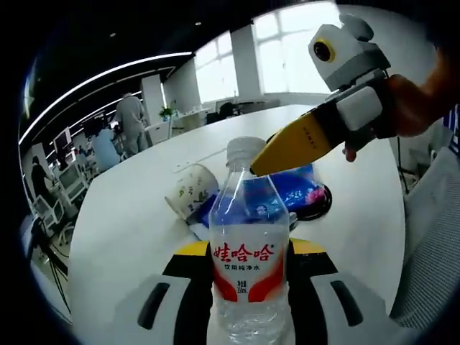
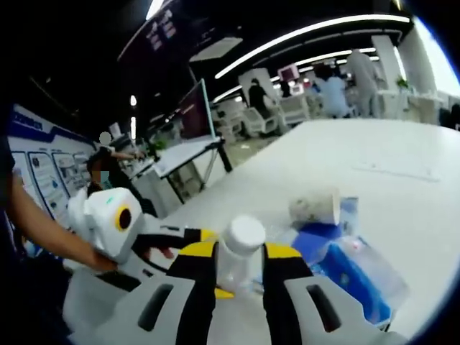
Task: Arrange the tabletop items into an orderly group along one side of the table until the central work area is clear of visible clutter.
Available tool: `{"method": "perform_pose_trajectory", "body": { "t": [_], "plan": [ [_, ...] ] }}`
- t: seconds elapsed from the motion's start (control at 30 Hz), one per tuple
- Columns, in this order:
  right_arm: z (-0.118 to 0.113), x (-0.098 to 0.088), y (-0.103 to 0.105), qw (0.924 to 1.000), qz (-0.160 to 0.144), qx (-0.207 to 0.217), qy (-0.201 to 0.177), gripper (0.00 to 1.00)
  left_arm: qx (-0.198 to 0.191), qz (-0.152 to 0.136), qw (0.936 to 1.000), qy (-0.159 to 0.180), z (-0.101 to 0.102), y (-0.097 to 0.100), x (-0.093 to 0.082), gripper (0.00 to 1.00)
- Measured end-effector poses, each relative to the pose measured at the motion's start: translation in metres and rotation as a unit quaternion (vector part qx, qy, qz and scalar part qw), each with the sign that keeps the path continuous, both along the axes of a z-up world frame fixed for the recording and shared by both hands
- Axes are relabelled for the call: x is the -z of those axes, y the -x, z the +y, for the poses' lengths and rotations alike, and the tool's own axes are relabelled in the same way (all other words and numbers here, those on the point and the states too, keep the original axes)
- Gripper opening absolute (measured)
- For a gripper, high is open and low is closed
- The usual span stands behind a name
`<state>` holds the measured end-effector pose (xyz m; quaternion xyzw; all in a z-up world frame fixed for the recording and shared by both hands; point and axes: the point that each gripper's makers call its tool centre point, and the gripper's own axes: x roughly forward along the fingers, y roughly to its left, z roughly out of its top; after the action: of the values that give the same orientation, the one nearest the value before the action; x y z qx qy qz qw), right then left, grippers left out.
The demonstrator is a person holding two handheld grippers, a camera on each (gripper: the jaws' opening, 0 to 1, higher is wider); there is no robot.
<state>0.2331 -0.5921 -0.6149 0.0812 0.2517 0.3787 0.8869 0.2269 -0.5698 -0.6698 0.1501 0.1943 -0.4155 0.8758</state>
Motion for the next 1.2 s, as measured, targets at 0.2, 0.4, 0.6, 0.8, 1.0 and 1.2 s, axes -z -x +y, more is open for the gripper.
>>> {"method": "perform_pose_trajectory", "body": {
  "t": [0.2,0.4,0.6,0.8,1.0,1.2],
  "plan": [
    [0.005,-0.005,0.005,0.9995,-0.026,-0.012,0.013,0.2,-0.004,-0.002,1.0,0.007,0.003,0.002,-0.002,0.38],
    [0.016,-0.014,0.013,0.9976,-0.055,-0.034,0.024,0.19,-0.01,-0.007,0.9998,0.013,0.011,0.007,-0.005,0.39],
    [0.026,-0.017,0.019,0.9957,-0.072,-0.047,0.032,0.18,-0.018,-0.006,0.9997,0.017,0.017,0.01,-0.006,0.39],
    [0.035,-0.02,0.025,0.9934,-0.086,-0.064,0.04,0.18,-0.027,-0.009,0.9994,0.019,0.022,0.014,-0.007,0.39],
    [0.046,-0.022,0.031,0.9904,-0.099,-0.083,0.048,0.18,-0.04,-0.01,0.9989,0.022,0.028,0.019,-0.007,0.39],
    [0.058,-0.023,0.038,0.9882,-0.1,-0.104,0.051,0.18,-0.051,-0.012,0.9983,0.026,0.037,0.023,-0.007,0.39]
  ]
}}
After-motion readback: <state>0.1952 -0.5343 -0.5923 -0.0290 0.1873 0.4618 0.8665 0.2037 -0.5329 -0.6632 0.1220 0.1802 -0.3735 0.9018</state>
